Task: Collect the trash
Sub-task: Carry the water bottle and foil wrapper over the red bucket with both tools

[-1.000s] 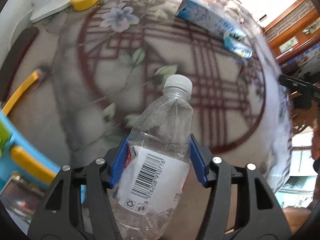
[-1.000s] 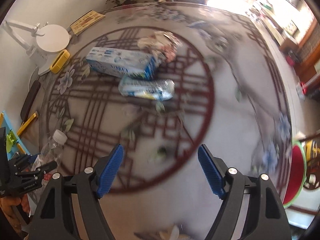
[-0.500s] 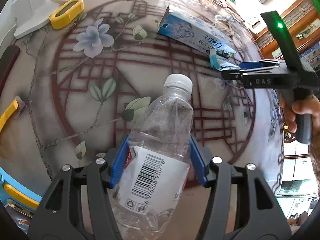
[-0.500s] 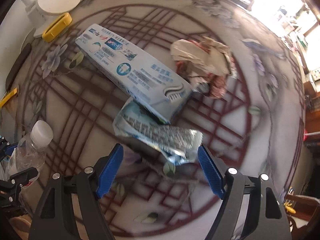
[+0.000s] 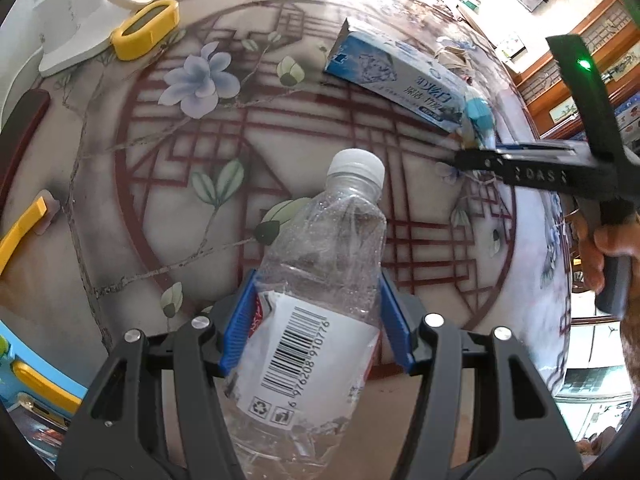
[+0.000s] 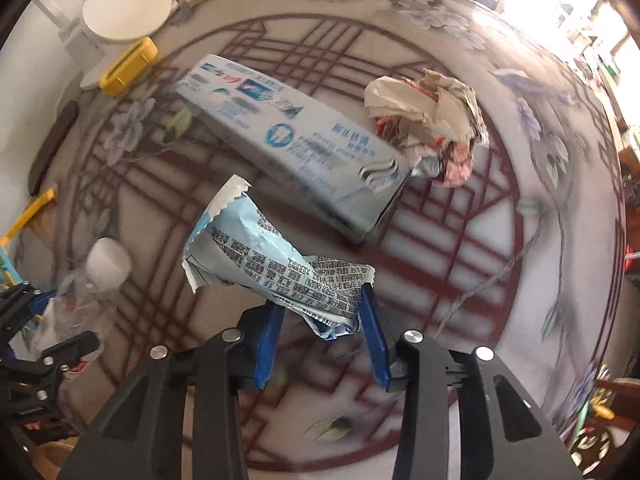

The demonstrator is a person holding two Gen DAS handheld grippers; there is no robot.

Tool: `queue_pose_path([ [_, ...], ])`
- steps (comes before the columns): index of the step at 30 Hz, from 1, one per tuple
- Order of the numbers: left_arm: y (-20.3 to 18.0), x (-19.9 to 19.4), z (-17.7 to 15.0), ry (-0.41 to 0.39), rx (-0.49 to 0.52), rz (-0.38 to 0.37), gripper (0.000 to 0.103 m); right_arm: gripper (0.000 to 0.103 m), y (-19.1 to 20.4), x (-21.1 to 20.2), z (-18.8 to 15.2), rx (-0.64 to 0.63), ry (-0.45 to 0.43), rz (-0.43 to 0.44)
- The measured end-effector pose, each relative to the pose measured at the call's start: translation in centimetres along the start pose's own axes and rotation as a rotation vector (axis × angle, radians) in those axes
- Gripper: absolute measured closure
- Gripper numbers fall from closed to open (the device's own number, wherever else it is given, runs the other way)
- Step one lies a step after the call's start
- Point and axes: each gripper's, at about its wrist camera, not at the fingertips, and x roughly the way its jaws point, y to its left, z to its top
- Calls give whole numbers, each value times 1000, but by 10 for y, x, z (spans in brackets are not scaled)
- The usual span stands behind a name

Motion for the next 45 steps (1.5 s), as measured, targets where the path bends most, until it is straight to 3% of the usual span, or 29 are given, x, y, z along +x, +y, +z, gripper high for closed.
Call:
queue_pose_path([
  [6, -10, -9, 0, -28, 19, -1, 47, 66, 16, -25, -41, 92, -41, 58],
  [12, -21, -21, 1, -65, 52, -1, 47, 66, 27, -58, -71, 144, -115, 33],
  [33, -74, -54, -8, -138, 182, -13, 47, 65, 2, -111, -130, 304, -240, 35],
  [45, -118, -51, -19, -120, 275, -41, 47, 65, -32, -126, -173, 417, -272, 22],
])
